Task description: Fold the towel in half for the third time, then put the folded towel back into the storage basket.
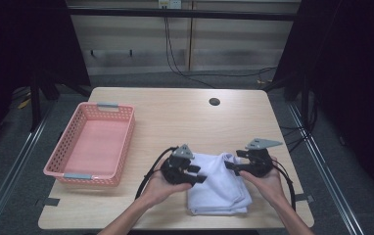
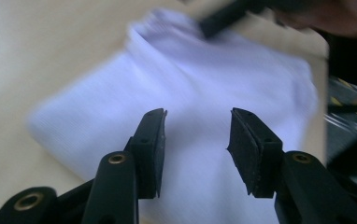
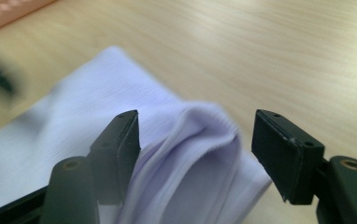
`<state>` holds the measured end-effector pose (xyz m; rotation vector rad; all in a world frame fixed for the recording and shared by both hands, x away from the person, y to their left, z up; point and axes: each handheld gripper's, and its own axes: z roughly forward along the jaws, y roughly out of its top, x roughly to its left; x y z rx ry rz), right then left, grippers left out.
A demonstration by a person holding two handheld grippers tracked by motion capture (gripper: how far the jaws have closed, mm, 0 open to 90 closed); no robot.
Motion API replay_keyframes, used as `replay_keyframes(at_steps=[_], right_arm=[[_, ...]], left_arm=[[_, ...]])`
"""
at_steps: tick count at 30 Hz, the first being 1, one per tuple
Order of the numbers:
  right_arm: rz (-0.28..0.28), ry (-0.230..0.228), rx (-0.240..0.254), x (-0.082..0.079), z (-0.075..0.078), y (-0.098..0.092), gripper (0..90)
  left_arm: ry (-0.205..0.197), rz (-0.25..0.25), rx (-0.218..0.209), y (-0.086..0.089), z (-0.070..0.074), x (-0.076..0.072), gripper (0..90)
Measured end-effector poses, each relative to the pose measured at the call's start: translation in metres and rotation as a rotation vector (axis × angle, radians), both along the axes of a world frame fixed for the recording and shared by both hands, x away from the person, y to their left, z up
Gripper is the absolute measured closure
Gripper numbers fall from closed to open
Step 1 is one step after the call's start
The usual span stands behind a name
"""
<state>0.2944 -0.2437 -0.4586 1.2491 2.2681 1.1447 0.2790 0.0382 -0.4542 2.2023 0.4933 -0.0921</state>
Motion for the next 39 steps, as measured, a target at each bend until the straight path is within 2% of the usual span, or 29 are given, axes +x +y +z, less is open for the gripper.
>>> replay_keyframes(at_steps=[1, 2, 3, 4, 5, 6, 7, 9, 10, 13, 14, 15, 17, 18, 19, 21, 22, 23, 24, 25, 27, 29, 30, 32, 35, 36, 37, 38, 39], right_arm=[[0.009, 0.029, 0.020, 0.008, -0.005, 0.001, 32.5], [0.001, 0.040, 0.003, 0.014, -0.009, 0.004, 34.1], [-0.010, 0.047, -0.032, 0.018, -0.014, 0.006, 46.1], [-0.030, 0.065, -0.050, 0.020, -0.016, 0.007, 58.9], [-0.056, 0.063, -0.036, 0.019, -0.017, 0.006, 65.8], [-0.048, 0.046, -0.039, 0.017, -0.016, 0.005, 72.2], [-0.059, 0.022, -0.057, 0.014, -0.013, 0.003, 76.4], [-0.074, 0.024, -0.026, 0.009, -0.006, -0.003, 79.6], [-0.071, 0.028, -0.034, 0.007, -0.005, -0.006, 80.9], [-0.076, 0.045, -0.057, 0.001, -0.011, -0.013, 79.7], [-0.076, 0.059, -0.060, 0.000, -0.014, -0.014, 76.7], [-0.077, 0.064, -0.065, 0.000, -0.019, -0.015, 69.7], [-0.098, 0.084, -0.079, -0.001, -0.024, -0.018, 51.0], [-0.098, 0.084, -0.079, -0.001, -0.024, -0.018, 51.0], [-0.101, 0.090, -0.063, 0.000, -0.022, -0.025, 34.8], [-0.086, 0.123, -0.013, 0.002, -0.022, -0.032, 28.5], [-0.057, 0.138, 0.014, 0.003, -0.023, -0.034, 28.2], [-0.059, 0.153, 0.004, 0.004, -0.025, -0.034, 25.3], [-0.050, 0.160, -0.001, 0.006, -0.028, -0.033, 24.7], [-0.028, 0.171, 0.012, 0.008, -0.031, -0.032, 23.8], [-0.025, 0.174, 0.022, 0.009, -0.033, -0.031, 22.6], [-0.007, 0.184, 0.055, 0.013, -0.037, -0.030, 23.0], [-0.006, 0.194, 0.046, 0.013, -0.037, -0.029, 22.7], [0.020, 0.202, 0.055, 0.016, -0.041, -0.028, 22.6], [0.031, 0.200, 0.042, 0.016, -0.041, -0.026, 22.7], [0.062, 0.208, 0.031, 0.015, -0.040, -0.022, 30.0], [0.066, 0.201, 0.026, 0.014, -0.040, -0.021, 31.3], [0.059, 0.203, 0.019, 0.013, -0.039, -0.019, 37.1], [0.079, 0.214, 0.024, 0.013, -0.038, -0.018, 43.3]], left_arm=[[0.010, -0.009, 0.002, 0.003, -0.002, -0.005, 53.8], [0.019, -0.024, -0.007, 0.005, -0.006, -0.009, 53.2], [0.033, -0.046, -0.019, 0.007, -0.010, -0.014, 52.5], [0.031, -0.049, -0.002, 0.007, -0.014, -0.018, 52.2], [0.009, -0.042, 0.016, 0.007, -0.018, -0.023, 51.6], [0.017, -0.056, 0.019, 0.007, -0.021, -0.026, 50.3], [0.014, -0.063, 0.040, 0.005, -0.024, -0.028, 49.2], [0.011, -0.054, 0.053, 0.004, -0.027, -0.029, 48.6], [0.007, -0.053, 0.055, 0.003, -0.028, -0.029, 48.4], [0.003, -0.046, 0.047, 0.003, -0.029, -0.032, 46.9], [-0.004, -0.055, 0.061, 0.004, -0.028, -0.033, 45.3], [-0.008, -0.051, 0.049, 0.006, -0.027, -0.034, 44.5], [0.020, -0.042, 0.045, 0.014, -0.022, -0.036, 42.1], [0.020, -0.042, 0.045, 0.014, -0.022, -0.036, 39.5], [0.025, -0.047, 0.058, 0.022, -0.021, -0.038, 37.9], [0.040, -0.031, 0.061, 0.032, -0.026, -0.040, 36.4], [0.045, -0.019, 0.071, 0.035, -0.029, -0.040, 34.5], [0.050, -0.011, 0.060, 0.037, -0.032, -0.040, 33.3], [0.066, -0.011, 0.073, 0.037, -0.033, -0.039, 32.1], [0.070, -0.011, 0.062, 0.035, -0.034, -0.040, 30.7], [0.068, -0.014, 0.059, 0.033, -0.036, -0.040, 29.7], [0.063, 0.000, 0.084, 0.028, -0.036, -0.041, 27.3], [0.067, -0.001, 0.078, 0.025, -0.037, -0.041, 27.0], [0.046, -0.009, 0.095, 0.019, -0.040, -0.043, 25.5], [0.028, 0.004, 0.114, 0.016, -0.040, -0.045, 24.2], [0.020, 0.008, 0.110, 0.015, -0.040, -0.046, 27.2], [0.013, 0.007, 0.120, 0.015, -0.039, -0.046, 31.4], [0.007, 0.008, 0.121, 0.015, -0.039, -0.047, 34.5], [0.000, 0.007, 0.130, 0.014, -0.038, -0.047, 36.0]])
